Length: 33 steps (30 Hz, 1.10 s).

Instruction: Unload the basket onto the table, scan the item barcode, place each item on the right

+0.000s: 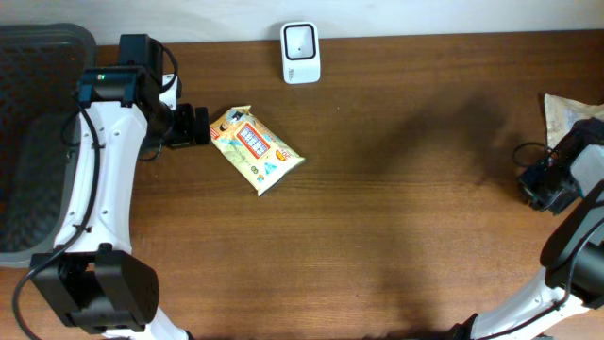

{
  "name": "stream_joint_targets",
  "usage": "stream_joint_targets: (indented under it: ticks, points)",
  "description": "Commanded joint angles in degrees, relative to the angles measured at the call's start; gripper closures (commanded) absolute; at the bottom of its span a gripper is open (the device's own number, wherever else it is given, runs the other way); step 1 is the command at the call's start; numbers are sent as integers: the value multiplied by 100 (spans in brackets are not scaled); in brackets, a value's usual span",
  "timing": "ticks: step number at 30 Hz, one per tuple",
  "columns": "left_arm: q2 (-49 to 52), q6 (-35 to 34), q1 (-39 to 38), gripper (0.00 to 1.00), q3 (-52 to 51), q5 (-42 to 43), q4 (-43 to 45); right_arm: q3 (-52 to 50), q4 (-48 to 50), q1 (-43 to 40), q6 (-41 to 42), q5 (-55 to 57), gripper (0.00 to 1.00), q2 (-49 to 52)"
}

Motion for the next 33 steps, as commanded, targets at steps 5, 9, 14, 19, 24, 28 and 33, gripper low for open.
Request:
stream_joint_targets:
  ticks: [5, 9, 14, 19, 24, 28, 33]
  points:
    - [-98, 9, 9, 1, -17, -20, -2, -37, 542, -98, 39, 1198, 74, 11]
    - [-98, 9, 9, 1, -17, -20, -2, 98, 608, -144, 20, 1198, 74, 9]
    - [-98, 9, 9, 1, -17, -20, -2, 1161, -267, -127, -90, 1193, 75, 9]
    - [-98, 9, 9, 1, -17, -20, -2, 2656, -1578, 7, -310, 369, 69, 9]
    - [-98, 9, 9, 1, -17, -20, -2, 3268, -1982, 435, -1574, -3276, 38, 9]
    - [-98, 9, 9, 1, -17, -20, -2, 3193, -2009, 1305, -2090, -4223, 15, 11]
    - [-98, 9, 9, 1, -17, -20, -2, 3062, -1700, 2916, -2426, -3910, 4, 11]
